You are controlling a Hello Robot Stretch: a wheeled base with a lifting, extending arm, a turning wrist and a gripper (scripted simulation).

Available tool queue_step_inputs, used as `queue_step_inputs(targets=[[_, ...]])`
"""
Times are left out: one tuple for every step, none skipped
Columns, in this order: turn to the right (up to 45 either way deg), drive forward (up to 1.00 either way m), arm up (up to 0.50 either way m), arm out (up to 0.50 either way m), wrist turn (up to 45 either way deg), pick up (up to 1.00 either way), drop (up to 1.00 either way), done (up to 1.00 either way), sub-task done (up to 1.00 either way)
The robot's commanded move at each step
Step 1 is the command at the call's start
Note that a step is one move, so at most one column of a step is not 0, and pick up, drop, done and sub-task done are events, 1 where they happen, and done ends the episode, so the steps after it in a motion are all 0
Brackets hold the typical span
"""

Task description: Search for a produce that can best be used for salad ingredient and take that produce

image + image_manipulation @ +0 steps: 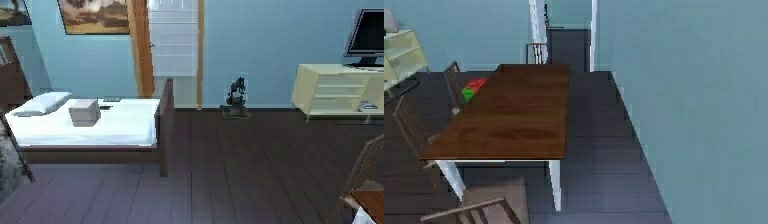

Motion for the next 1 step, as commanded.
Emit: queue_step_inputs(targets=[[-45.0,0.00,0.00,0.00,0.0,0.00,0.00,0.00,0.00]])
